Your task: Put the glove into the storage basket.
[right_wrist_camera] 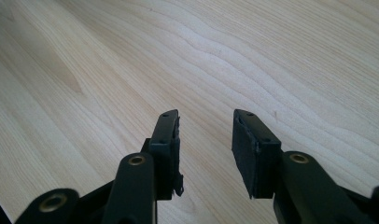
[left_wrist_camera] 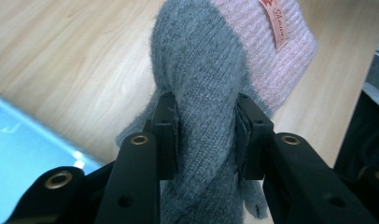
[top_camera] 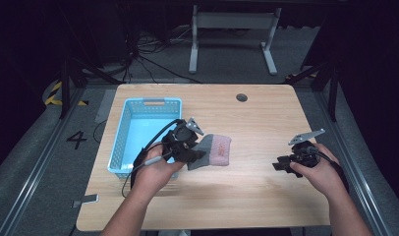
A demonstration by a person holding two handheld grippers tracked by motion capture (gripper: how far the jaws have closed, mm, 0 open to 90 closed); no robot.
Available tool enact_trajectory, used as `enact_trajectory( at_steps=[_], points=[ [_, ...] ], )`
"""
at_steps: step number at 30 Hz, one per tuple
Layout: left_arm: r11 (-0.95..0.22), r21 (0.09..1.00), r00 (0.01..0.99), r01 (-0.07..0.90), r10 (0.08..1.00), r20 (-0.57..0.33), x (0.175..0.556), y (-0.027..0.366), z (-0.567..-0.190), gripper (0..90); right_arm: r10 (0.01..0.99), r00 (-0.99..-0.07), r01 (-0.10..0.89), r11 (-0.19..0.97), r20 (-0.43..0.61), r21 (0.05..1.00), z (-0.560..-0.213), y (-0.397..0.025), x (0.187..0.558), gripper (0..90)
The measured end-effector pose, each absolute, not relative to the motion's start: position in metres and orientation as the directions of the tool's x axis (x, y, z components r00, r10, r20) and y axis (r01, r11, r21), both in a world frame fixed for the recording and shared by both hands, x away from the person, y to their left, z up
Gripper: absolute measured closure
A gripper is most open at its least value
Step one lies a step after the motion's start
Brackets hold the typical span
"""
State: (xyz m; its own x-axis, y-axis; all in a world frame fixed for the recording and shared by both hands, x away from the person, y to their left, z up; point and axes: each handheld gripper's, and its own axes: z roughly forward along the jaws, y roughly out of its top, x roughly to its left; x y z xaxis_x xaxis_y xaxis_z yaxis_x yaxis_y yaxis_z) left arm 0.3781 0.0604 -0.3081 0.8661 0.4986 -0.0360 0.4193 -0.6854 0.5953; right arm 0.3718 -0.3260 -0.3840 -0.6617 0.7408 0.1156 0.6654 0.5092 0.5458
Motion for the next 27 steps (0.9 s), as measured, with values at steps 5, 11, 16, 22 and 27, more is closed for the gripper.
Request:
enact_trajectory(
  at_steps=[5,11,16,22,27],
  points=[
    [-0.666,0.606,0.852,0.434,0.523,-0.035,0.386,0.072,-0.302,66.3,0.743,-0.659,0.673,0.51,0.12,0.537,-0.386,-0.325,0.372,62.4],
    [-0.677,0.592,0.832,0.438,0.554,0.018,0.398,0.088,-0.294,66.3,0.741,-0.66,0.671,0.51,0.121,0.538,-0.386,-0.325,0.374,62.2],
    [-0.663,0.591,0.81,0.459,0.586,0.029,0.405,0.109,-0.286,66.3,0.736,-0.665,0.672,0.515,0.127,0.533,-0.387,-0.322,0.377,62.0],
    [-0.661,0.576,0.788,0.481,0.614,0.046,0.414,0.129,-0.289,66.2,0.733,-0.669,0.669,0.519,0.126,0.532,-0.389,-0.318,0.378,62.2],
    [-0.659,0.564,0.778,0.497,0.627,0.046,0.421,0.14,-0.292,66.2,0.733,-0.668,0.67,0.518,0.128,0.532,-0.389,-0.318,0.378,62.1]
  ],
)
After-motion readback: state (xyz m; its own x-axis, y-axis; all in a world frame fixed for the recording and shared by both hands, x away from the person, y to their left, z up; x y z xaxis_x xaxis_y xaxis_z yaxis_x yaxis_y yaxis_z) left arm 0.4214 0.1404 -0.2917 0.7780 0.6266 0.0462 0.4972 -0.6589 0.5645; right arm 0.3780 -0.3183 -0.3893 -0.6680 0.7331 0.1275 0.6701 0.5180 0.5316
